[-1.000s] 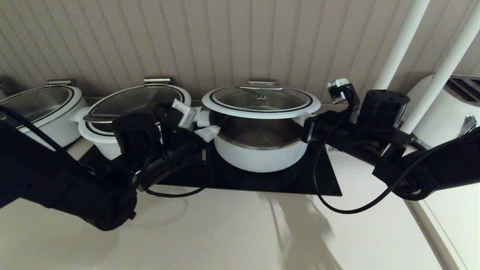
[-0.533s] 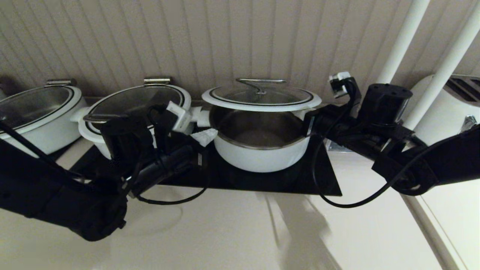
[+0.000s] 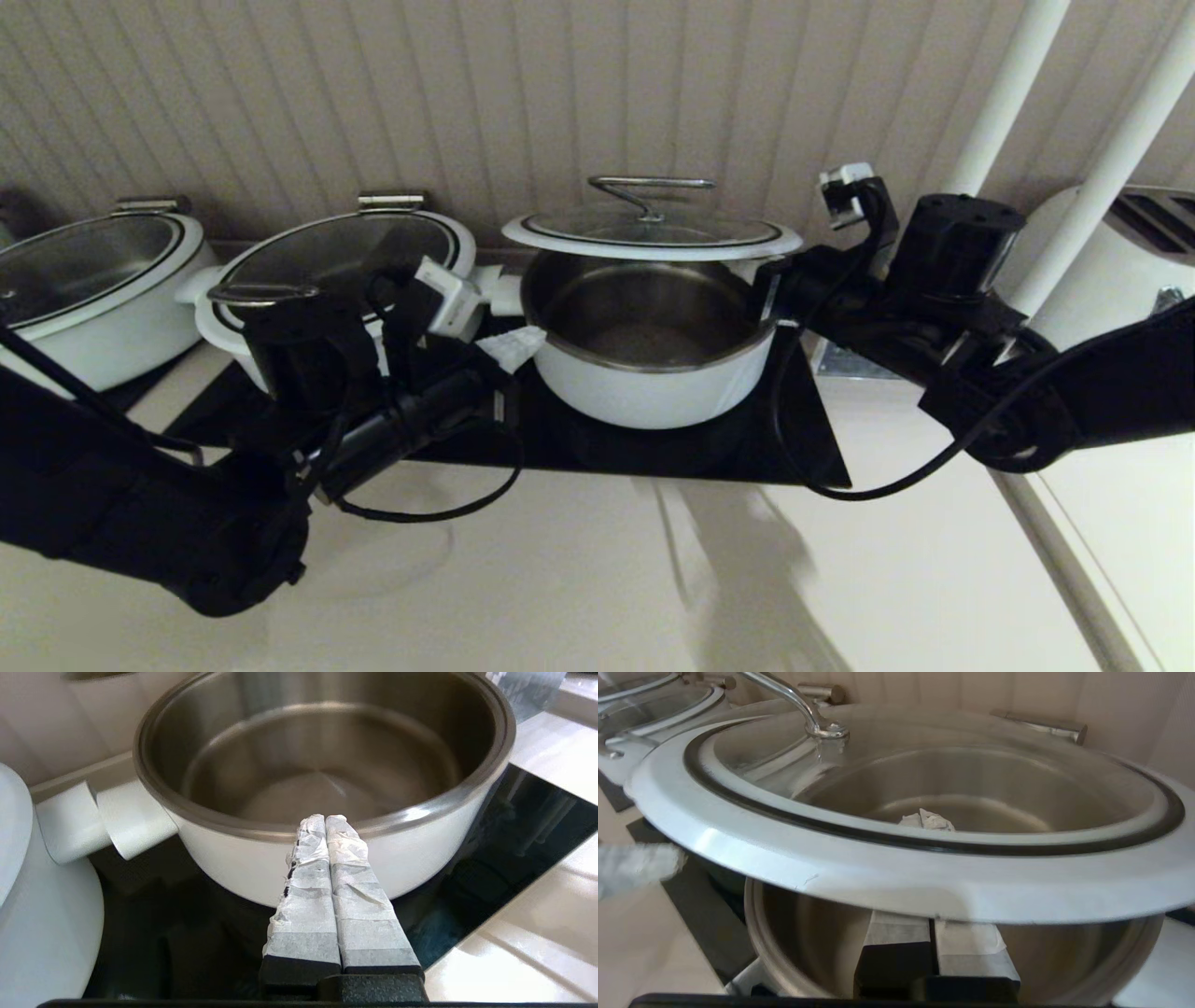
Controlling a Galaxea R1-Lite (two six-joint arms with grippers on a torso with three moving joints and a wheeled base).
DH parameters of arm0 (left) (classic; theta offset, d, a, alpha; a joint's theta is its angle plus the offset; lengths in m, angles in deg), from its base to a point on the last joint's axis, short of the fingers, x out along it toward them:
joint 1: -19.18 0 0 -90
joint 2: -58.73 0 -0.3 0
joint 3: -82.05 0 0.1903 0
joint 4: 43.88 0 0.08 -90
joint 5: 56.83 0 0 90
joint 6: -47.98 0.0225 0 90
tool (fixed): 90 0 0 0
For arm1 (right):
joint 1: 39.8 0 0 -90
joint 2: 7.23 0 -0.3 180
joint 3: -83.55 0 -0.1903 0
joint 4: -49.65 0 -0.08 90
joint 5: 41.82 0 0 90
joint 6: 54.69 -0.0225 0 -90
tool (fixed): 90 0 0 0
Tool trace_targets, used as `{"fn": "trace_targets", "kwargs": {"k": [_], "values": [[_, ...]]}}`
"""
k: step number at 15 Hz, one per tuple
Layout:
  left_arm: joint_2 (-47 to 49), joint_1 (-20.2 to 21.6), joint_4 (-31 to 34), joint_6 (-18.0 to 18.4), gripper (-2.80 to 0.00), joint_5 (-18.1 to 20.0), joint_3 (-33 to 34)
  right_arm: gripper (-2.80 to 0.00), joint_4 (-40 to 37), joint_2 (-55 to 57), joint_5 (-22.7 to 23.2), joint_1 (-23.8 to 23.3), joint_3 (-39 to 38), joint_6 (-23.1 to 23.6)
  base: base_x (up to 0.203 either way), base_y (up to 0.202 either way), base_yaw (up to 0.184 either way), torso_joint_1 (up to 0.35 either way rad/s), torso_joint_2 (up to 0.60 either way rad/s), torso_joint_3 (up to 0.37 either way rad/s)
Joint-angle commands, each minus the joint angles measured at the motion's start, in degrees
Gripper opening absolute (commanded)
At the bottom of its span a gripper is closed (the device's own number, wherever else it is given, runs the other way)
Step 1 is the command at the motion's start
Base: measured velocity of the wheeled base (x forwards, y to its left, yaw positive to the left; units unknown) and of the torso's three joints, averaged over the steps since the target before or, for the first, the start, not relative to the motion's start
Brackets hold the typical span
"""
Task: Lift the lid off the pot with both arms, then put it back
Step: Open the pot lid completely
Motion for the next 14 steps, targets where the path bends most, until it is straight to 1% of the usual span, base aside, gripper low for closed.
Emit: {"fn": "trace_targets", "kwargs": {"k": [1, 6, 14], "values": [[-0.1, 0.0, -0.4, 0.0, -2.8, 0.1, 0.7, -2.8, 0.3, 0.6, -0.2, 0.0, 1.5, 0.0, 0.0, 0.0, 0.0, 0.0, 0.0, 0.0], [-0.1, 0.0, -0.4, 0.0, -2.8, 0.1, 0.9, -2.8, 0.1, 2.6, -0.7, 0.0, 6.2, 0.0, 0.0, 0.0, 0.0, 0.0, 0.0, 0.0], [0.2, 0.0, -0.4, 0.0, -2.8, 0.1, 0.9, -2.8, 0.1, 3.3, -0.7, -1.2, 8.1, 0.6, 0.0, 0.0, 0.0, 0.0, 0.0, 0.0]]}}
